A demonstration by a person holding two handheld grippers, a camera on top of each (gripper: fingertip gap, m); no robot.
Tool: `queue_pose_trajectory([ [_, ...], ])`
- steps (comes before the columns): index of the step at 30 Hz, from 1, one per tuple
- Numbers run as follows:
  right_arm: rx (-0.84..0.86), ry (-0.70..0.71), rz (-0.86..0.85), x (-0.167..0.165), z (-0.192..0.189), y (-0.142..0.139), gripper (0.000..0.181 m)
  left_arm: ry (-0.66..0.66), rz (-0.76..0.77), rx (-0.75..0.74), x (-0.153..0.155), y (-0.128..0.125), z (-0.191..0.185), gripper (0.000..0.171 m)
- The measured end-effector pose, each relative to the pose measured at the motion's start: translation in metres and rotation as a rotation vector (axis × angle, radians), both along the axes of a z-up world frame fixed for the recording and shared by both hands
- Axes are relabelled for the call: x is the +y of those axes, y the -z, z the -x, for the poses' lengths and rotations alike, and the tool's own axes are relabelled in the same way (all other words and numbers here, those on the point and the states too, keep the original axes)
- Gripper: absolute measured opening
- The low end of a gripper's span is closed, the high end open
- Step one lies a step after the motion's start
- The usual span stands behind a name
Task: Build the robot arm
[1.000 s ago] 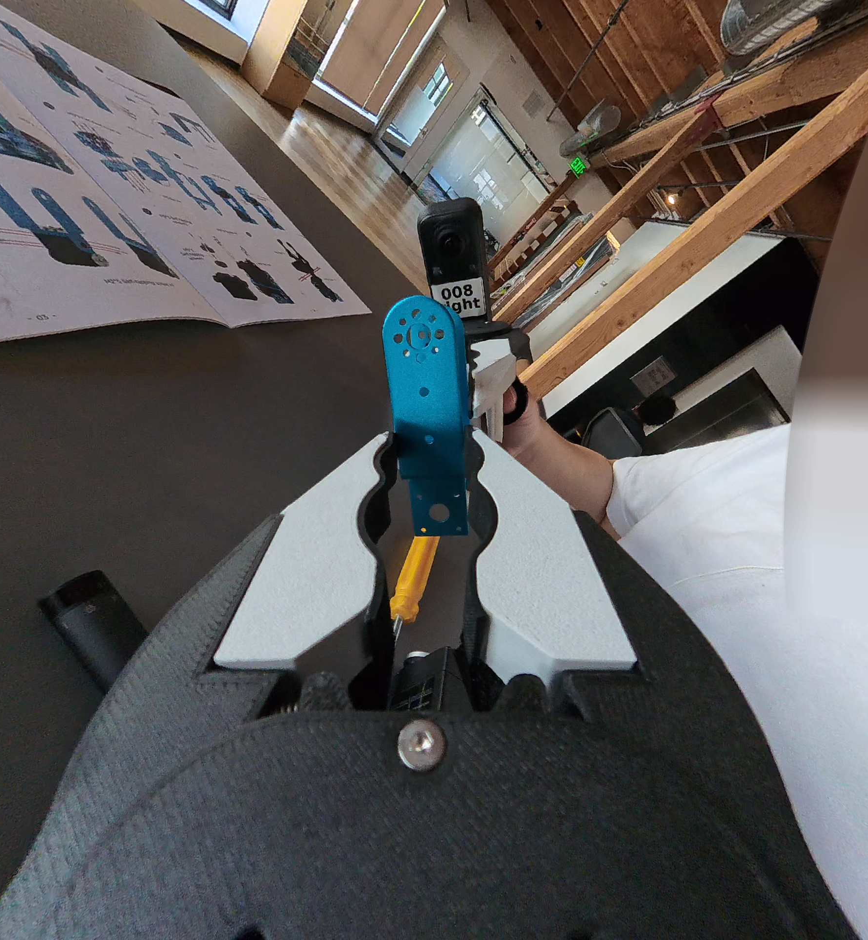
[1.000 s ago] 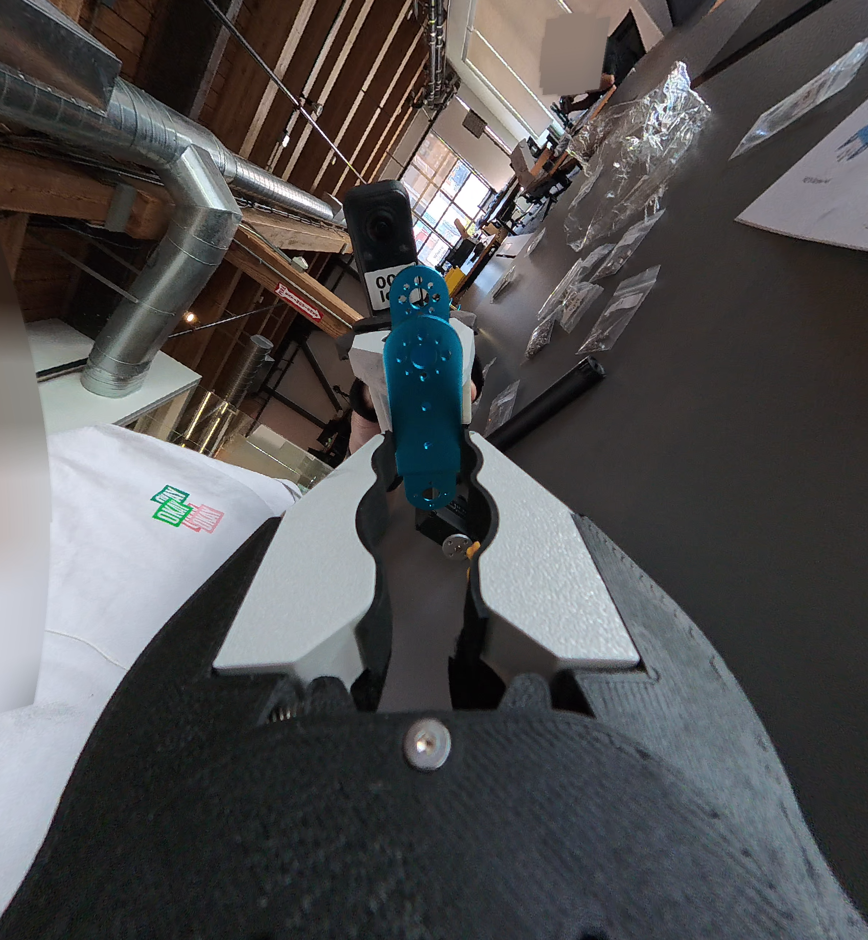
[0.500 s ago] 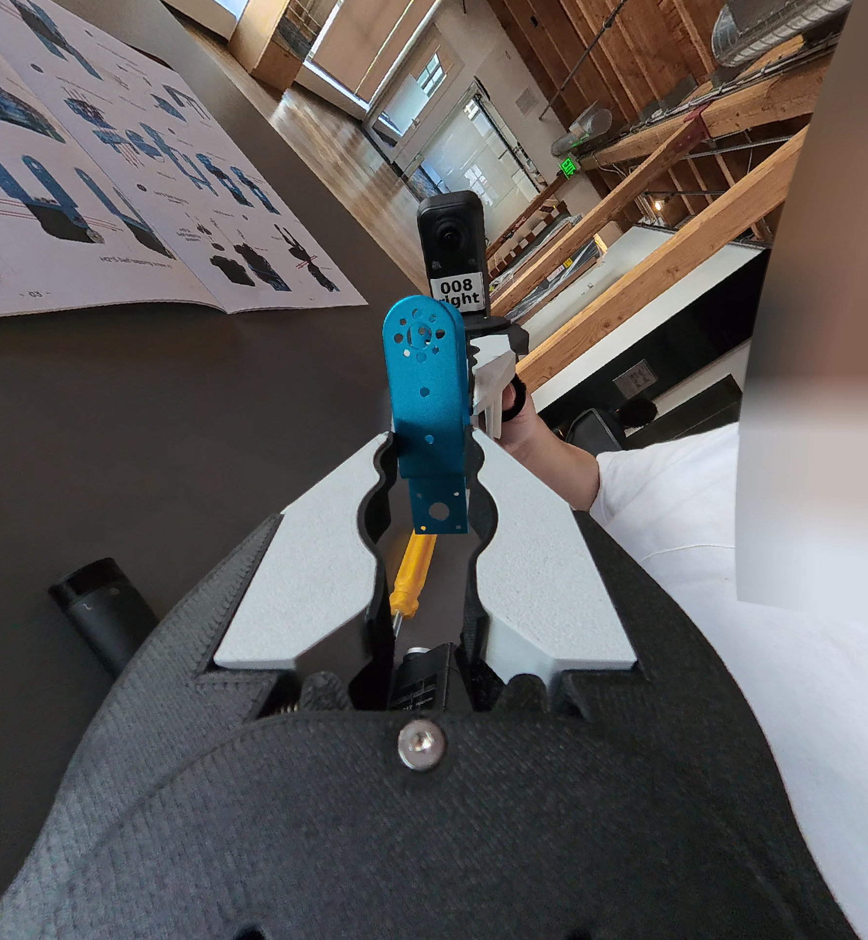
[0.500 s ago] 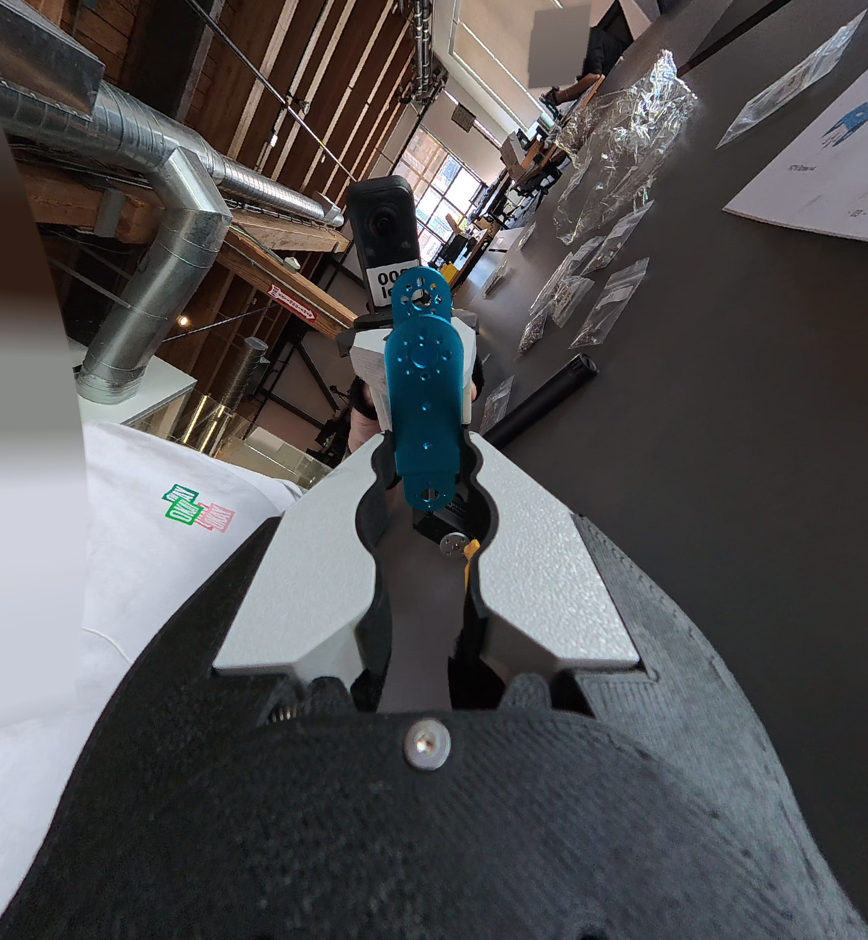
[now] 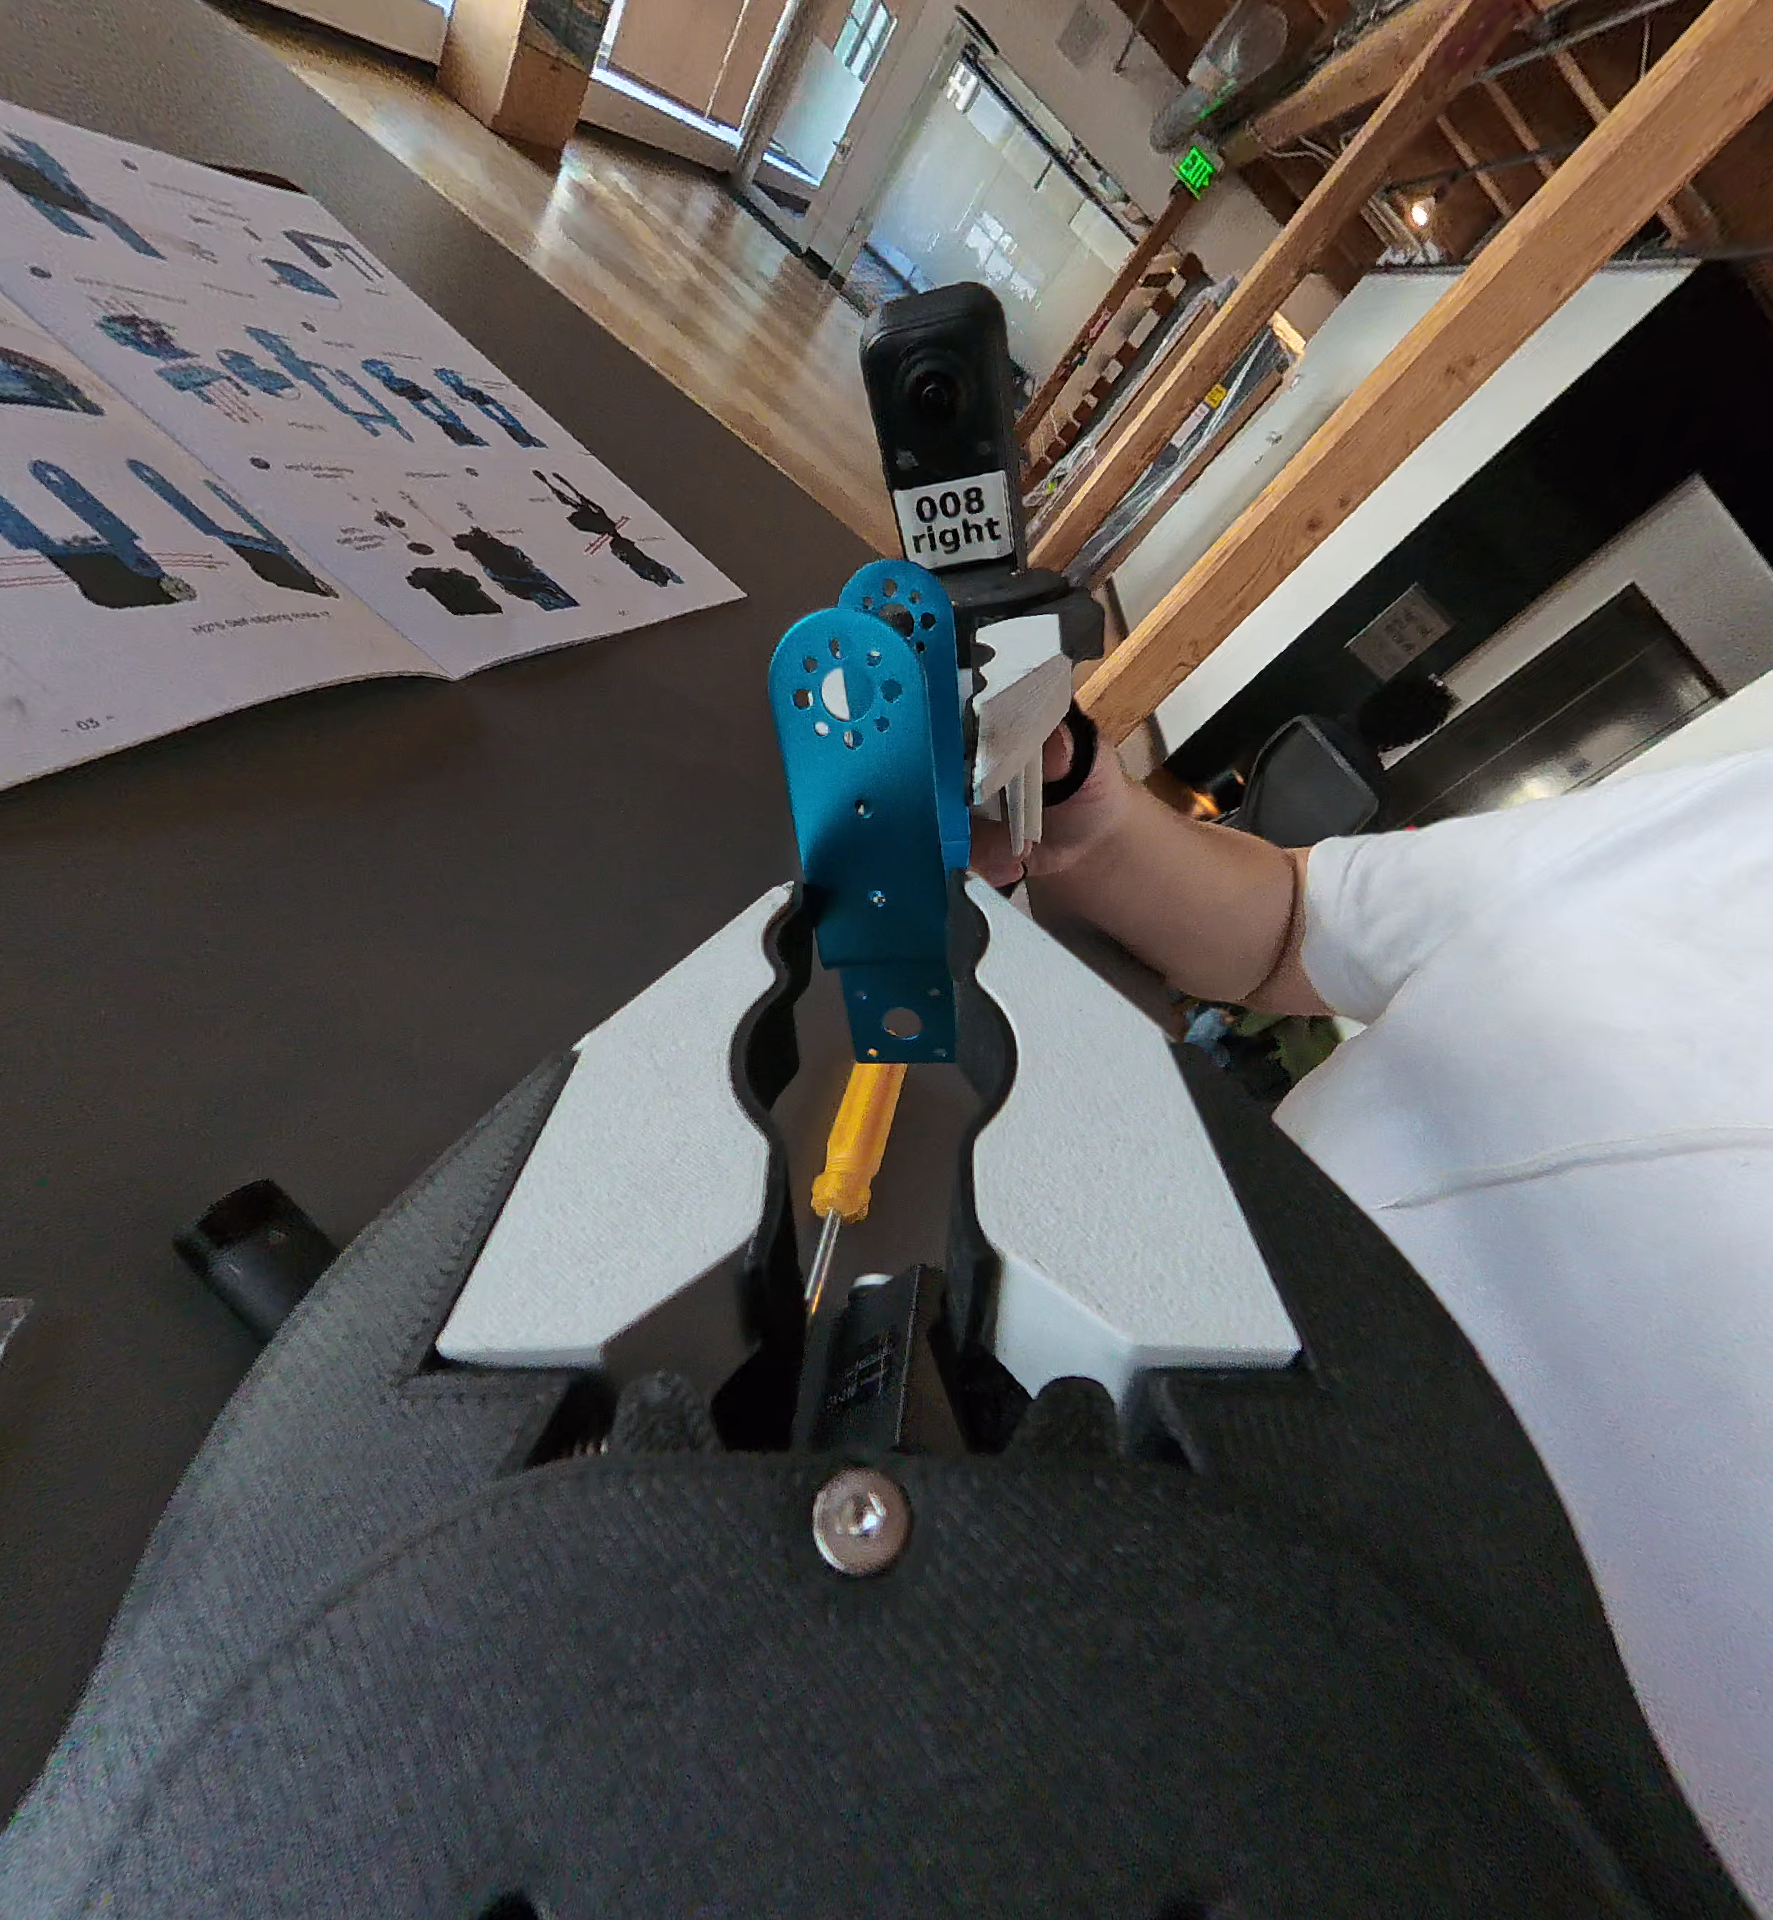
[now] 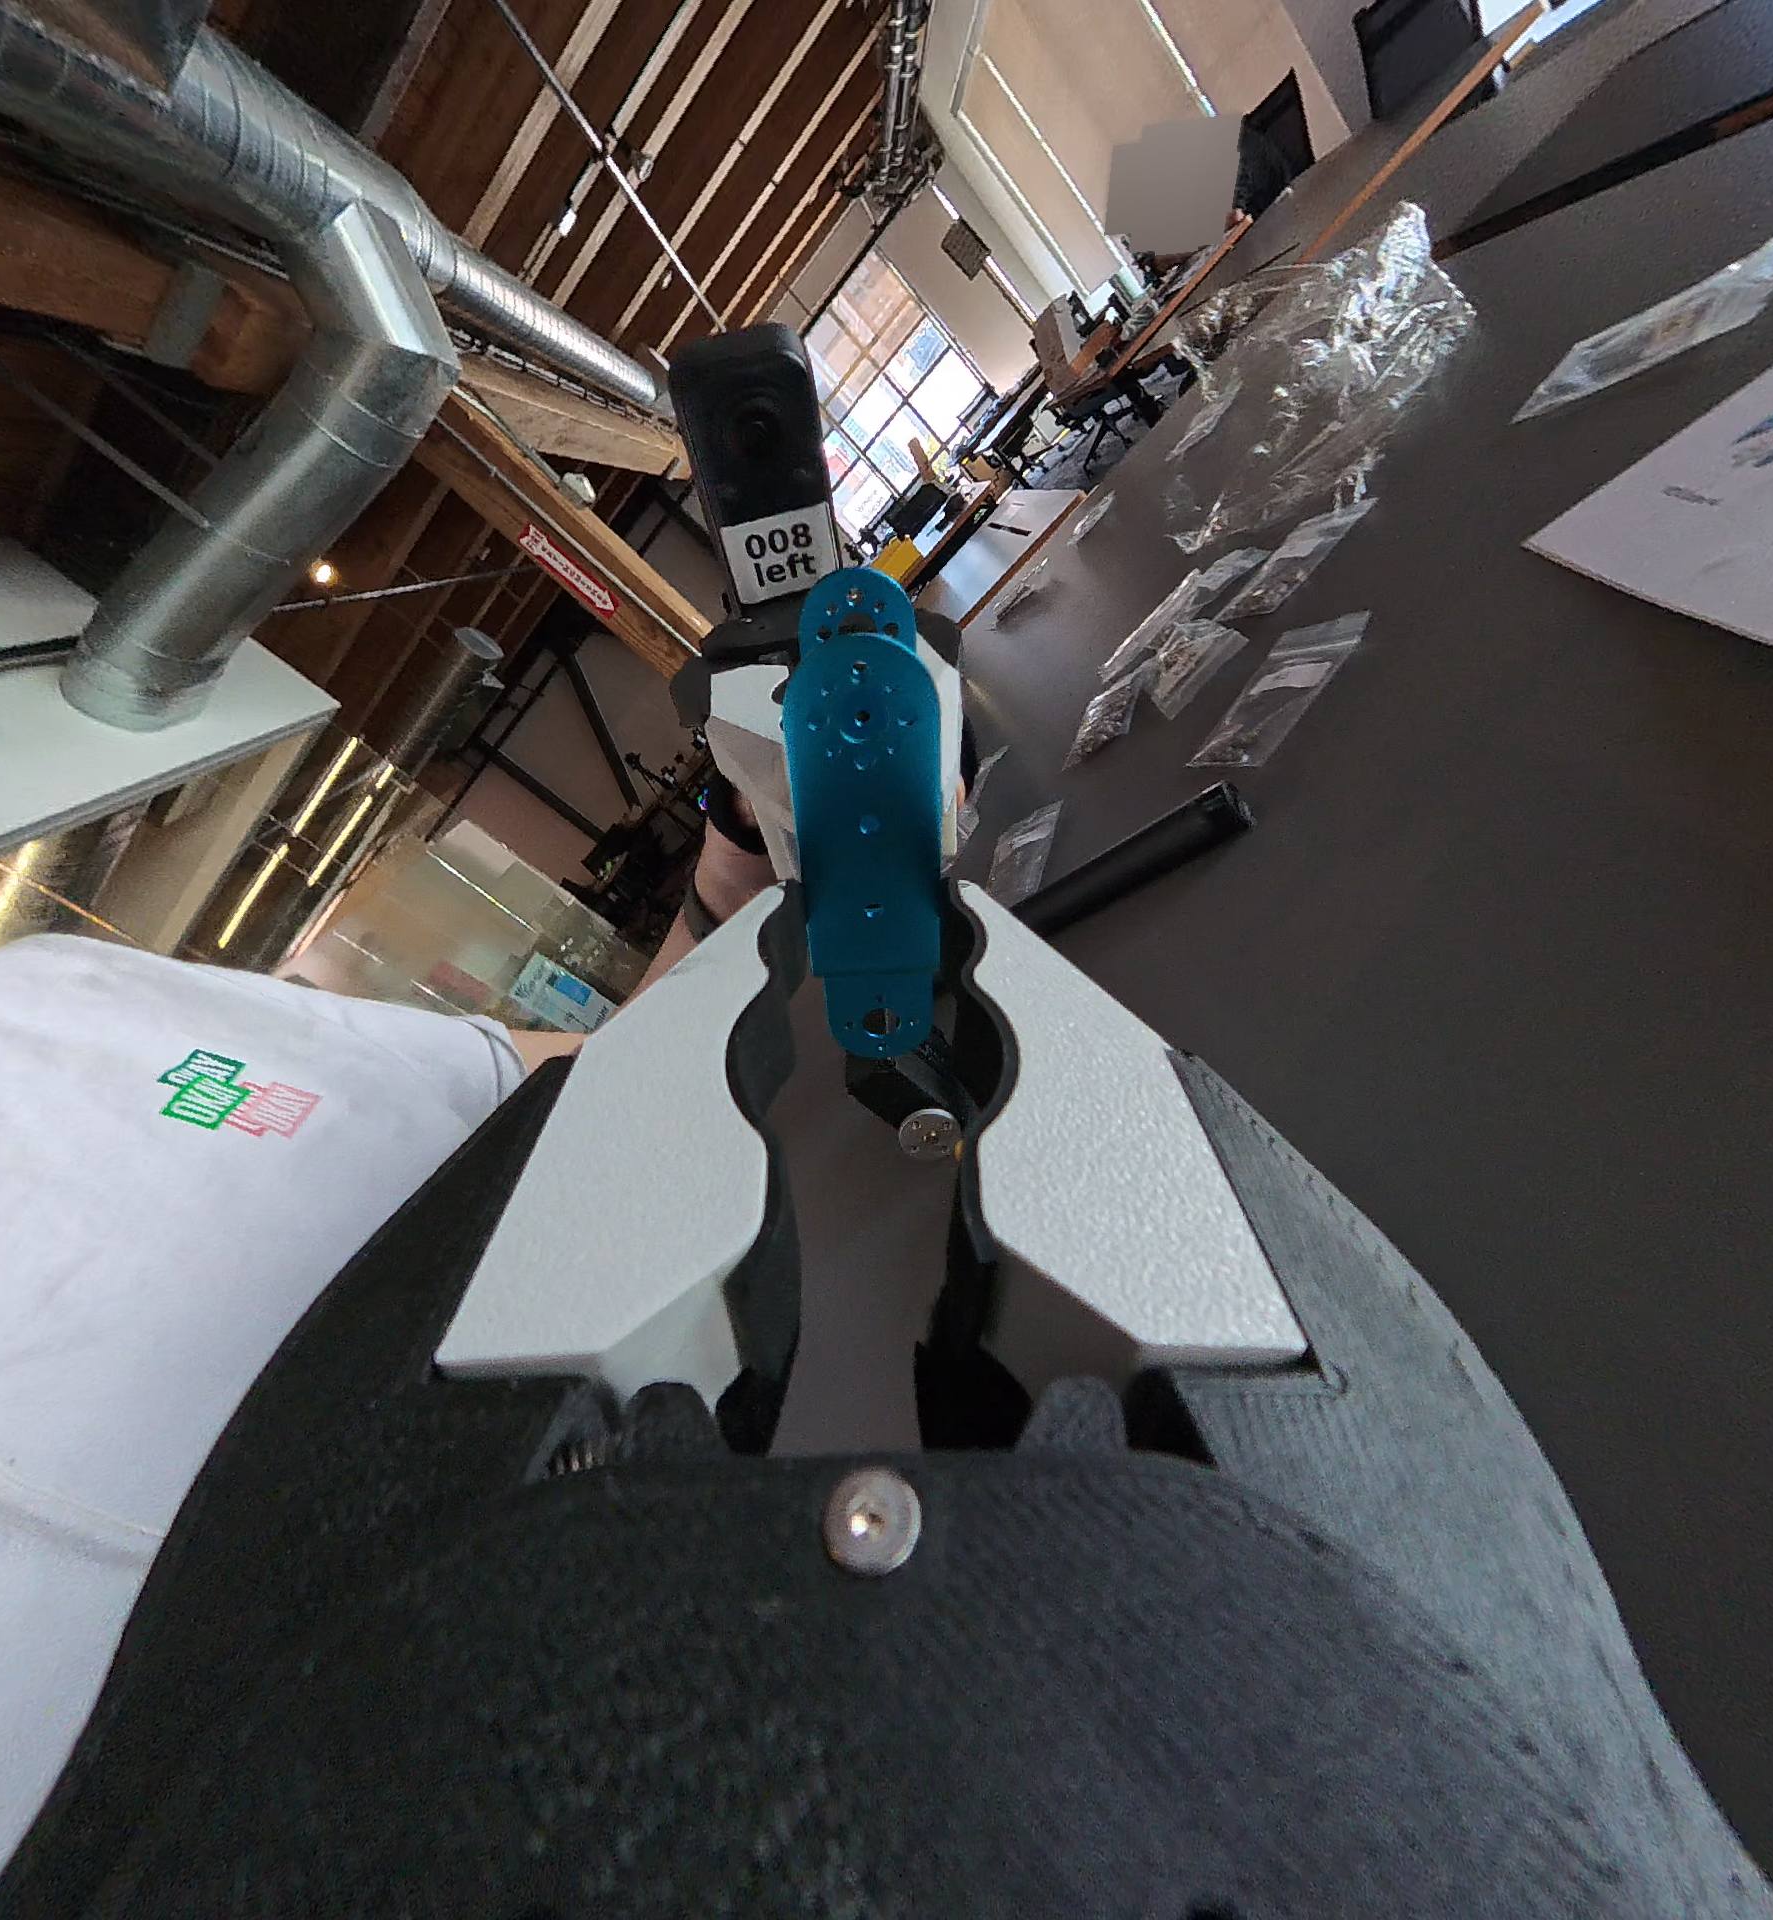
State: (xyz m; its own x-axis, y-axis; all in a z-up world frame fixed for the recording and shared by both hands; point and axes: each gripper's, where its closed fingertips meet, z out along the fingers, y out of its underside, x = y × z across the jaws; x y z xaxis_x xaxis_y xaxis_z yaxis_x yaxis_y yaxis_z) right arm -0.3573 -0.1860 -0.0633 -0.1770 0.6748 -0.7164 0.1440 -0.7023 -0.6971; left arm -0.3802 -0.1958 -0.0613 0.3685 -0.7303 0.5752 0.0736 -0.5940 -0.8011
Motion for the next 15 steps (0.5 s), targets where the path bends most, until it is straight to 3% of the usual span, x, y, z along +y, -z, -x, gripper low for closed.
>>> queue_pose_trajectory([
  [8, 0.026, -0.035, -0.233, -0.037, 0.003, -0.023, 0.026, 0.021, -0.214, 0.079, -0.034, -0.025, 0.003, 0.025],
  [15, -0.076, -0.089, -0.439, -0.069, 0.024, -0.012, 0.026, 0.033, -0.323, 0.213, -0.069, -0.008, 0.023, 0.025],
])
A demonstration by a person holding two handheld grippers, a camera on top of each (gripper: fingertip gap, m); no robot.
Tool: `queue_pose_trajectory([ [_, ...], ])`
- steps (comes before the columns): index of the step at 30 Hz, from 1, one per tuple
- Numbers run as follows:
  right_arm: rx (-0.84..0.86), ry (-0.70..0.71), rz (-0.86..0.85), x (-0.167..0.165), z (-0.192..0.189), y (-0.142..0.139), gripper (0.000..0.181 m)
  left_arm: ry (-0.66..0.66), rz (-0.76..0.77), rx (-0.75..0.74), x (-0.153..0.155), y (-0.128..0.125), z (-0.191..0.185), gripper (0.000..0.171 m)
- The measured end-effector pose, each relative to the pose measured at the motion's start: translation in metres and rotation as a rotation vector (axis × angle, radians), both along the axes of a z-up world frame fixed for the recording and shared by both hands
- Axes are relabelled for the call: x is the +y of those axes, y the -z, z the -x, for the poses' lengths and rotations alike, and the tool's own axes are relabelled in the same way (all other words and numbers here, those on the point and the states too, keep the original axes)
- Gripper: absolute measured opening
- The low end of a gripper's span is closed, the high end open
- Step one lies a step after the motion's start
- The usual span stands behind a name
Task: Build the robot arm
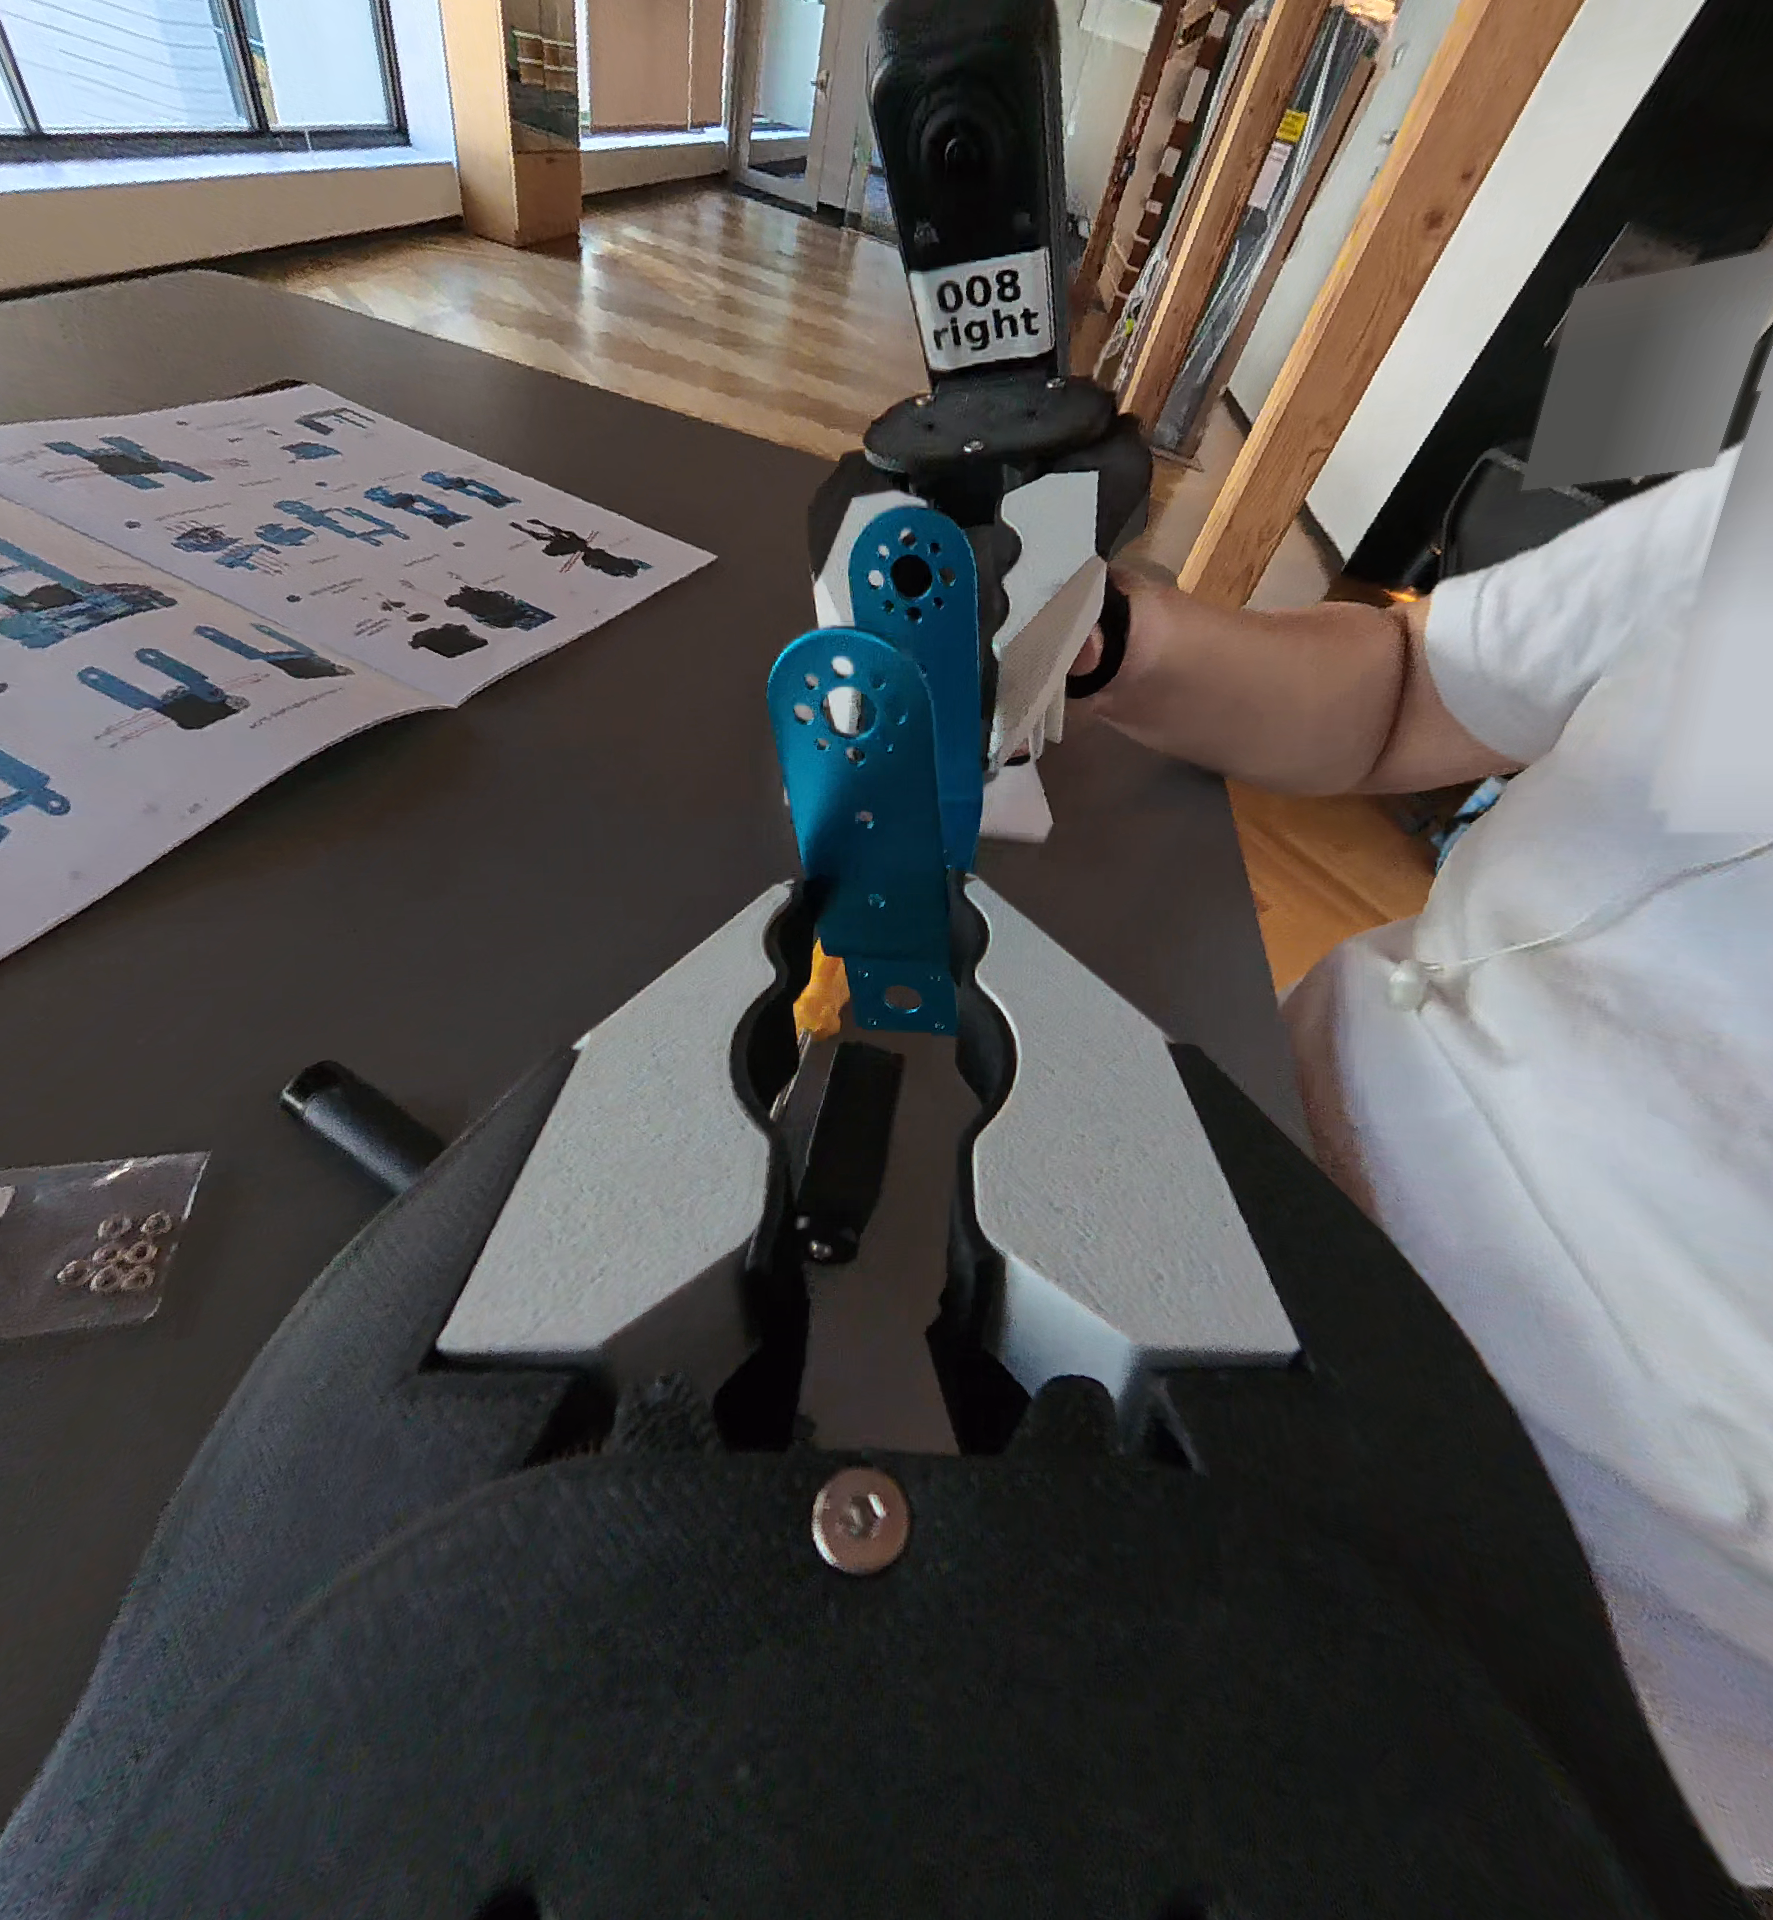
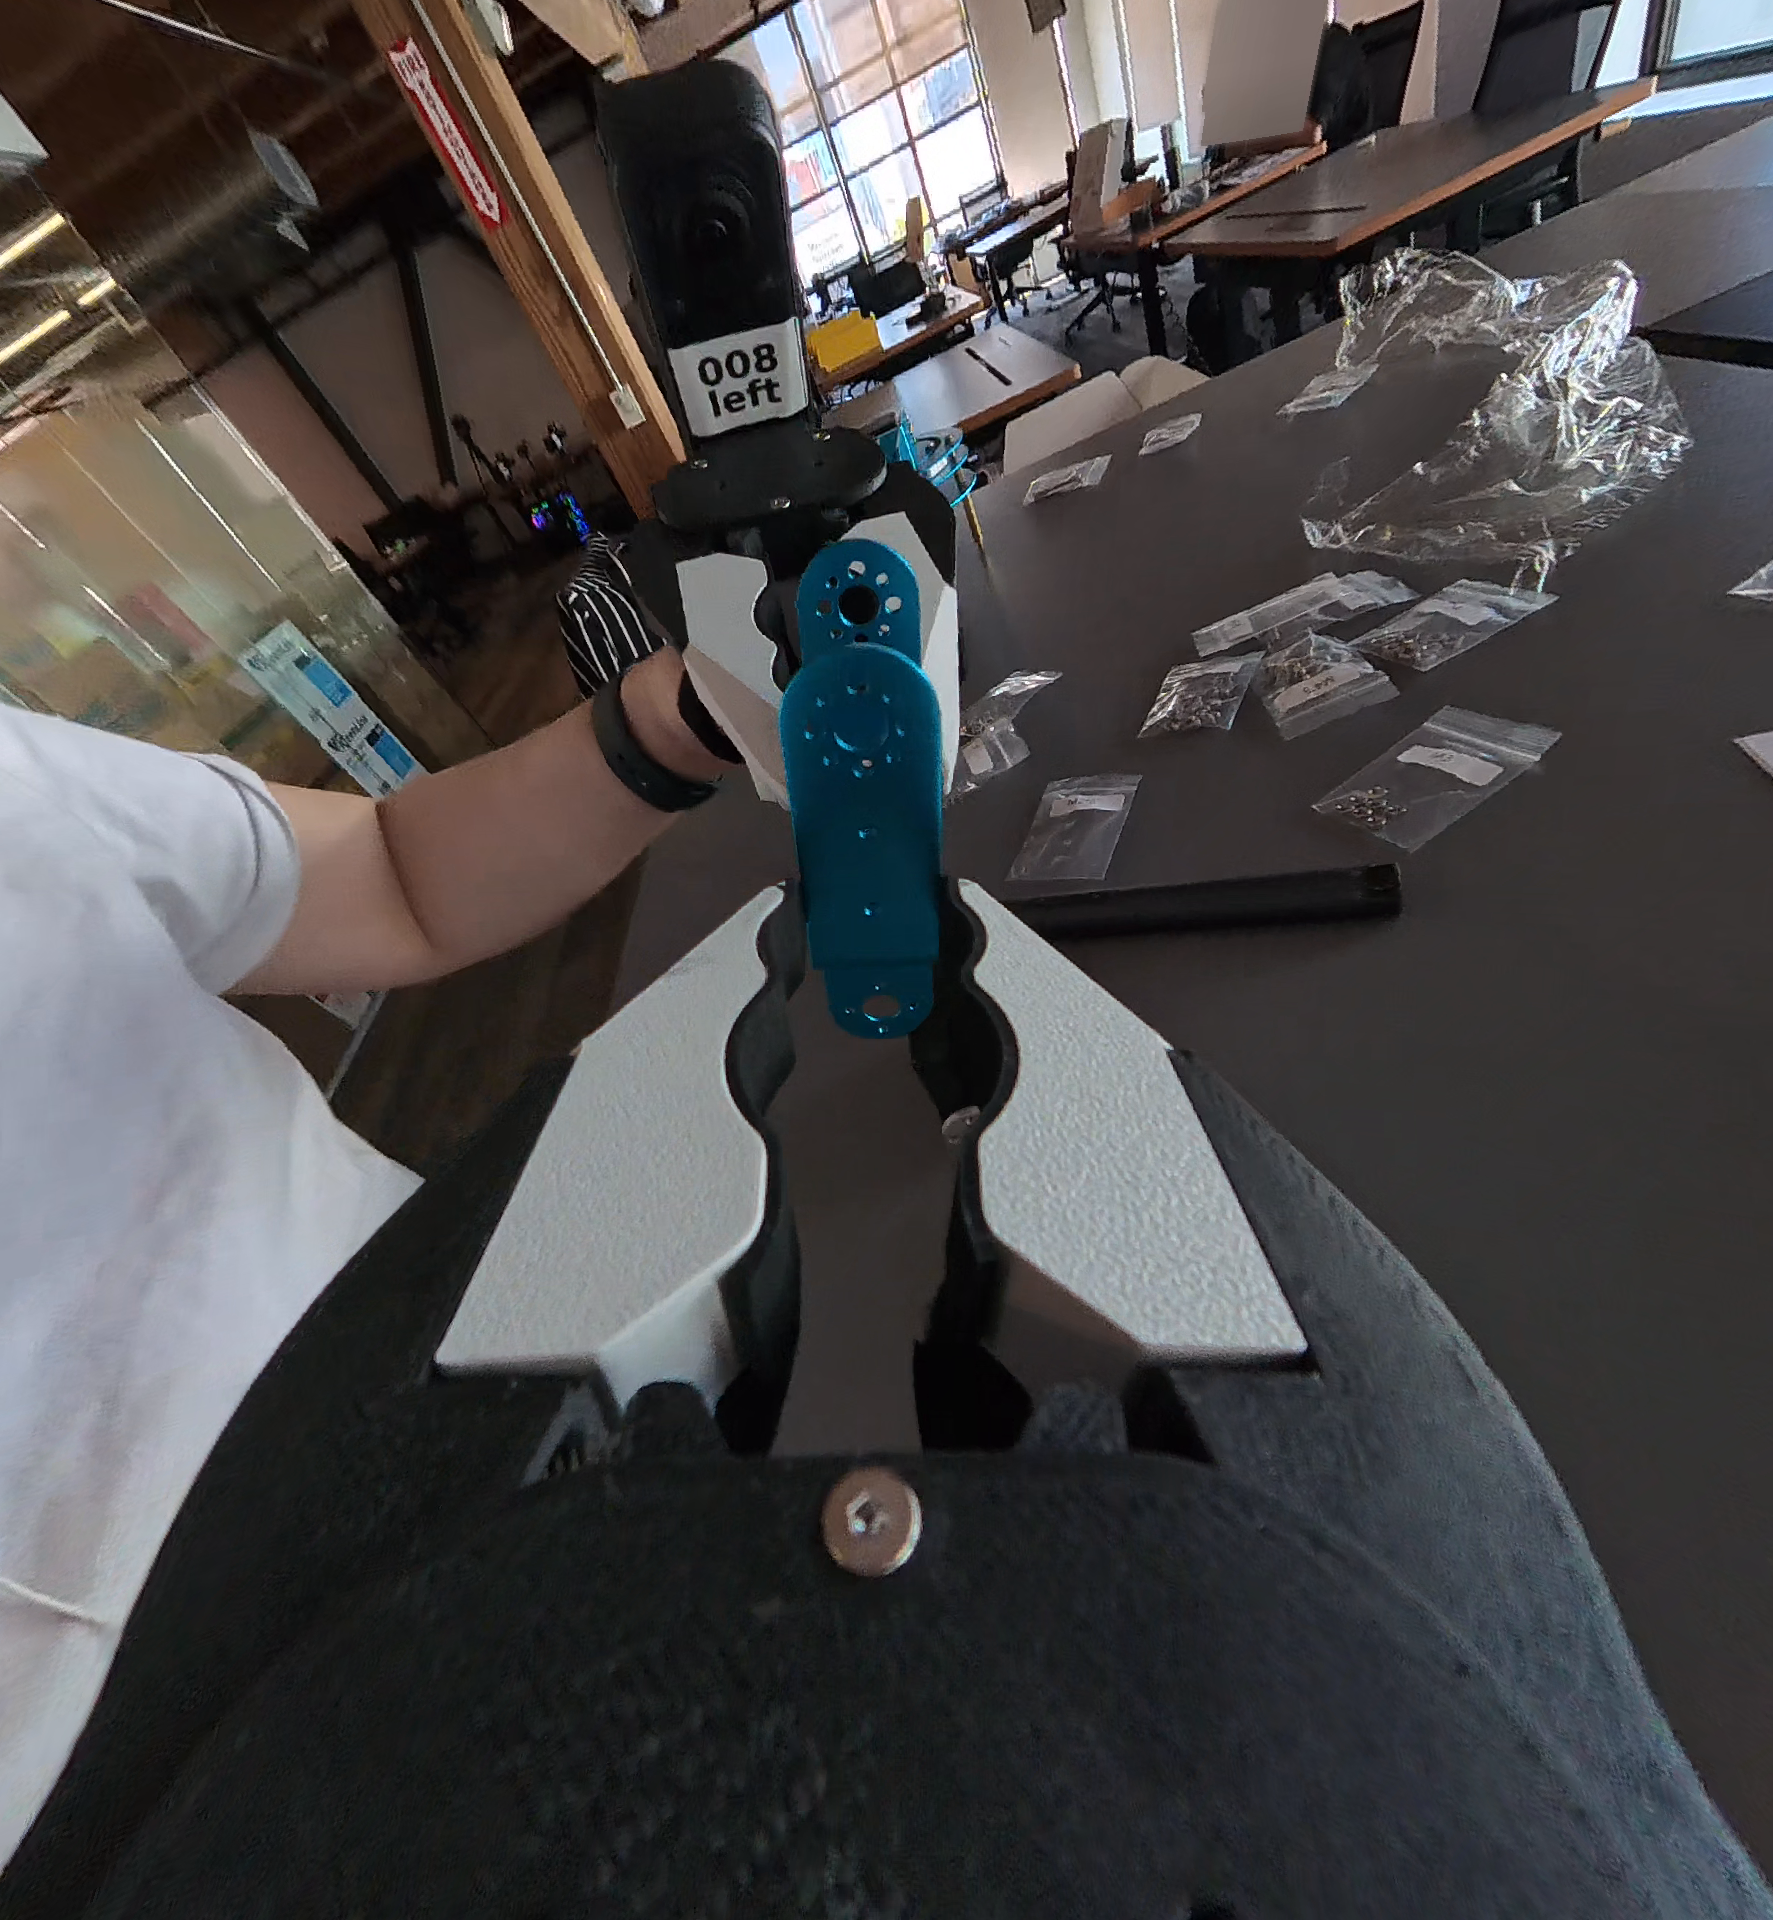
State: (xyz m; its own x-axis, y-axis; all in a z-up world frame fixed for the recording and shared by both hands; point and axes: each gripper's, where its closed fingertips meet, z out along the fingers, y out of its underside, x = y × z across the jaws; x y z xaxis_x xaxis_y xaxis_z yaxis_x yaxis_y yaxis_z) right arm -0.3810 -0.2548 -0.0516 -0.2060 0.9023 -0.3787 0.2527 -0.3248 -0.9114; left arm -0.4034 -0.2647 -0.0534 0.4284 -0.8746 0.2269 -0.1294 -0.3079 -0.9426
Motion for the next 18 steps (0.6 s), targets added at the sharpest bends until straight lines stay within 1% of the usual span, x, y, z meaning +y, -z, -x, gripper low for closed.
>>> queue_pose_trajectory([
  [6, -0.026, -0.006, -0.021, -0.006, 0.012, 0.013, 0.026, 0.017, -0.011, 0.013, -0.005, 0.013, 0.014, 0.025],
  [10, -0.034, 0.004, -0.044, -0.005, 0.013, 0.02, 0.026, 0.021, -0.051, 0.079, -0.004, 0.024, 0.015, 0.025],
  [14, -0.027, -0.005, -0.056, -0.008, 0.013, 0.021, 0.026, 0.025, -0.056, 0.064, -0.007, 0.023, 0.015, 0.025],
  [18, -0.037, -0.004, -0.067, -0.009, 0.014, 0.025, 0.026, 0.02, -0.053, 0.085, -0.008, 0.028, 0.016, 0.025],
])
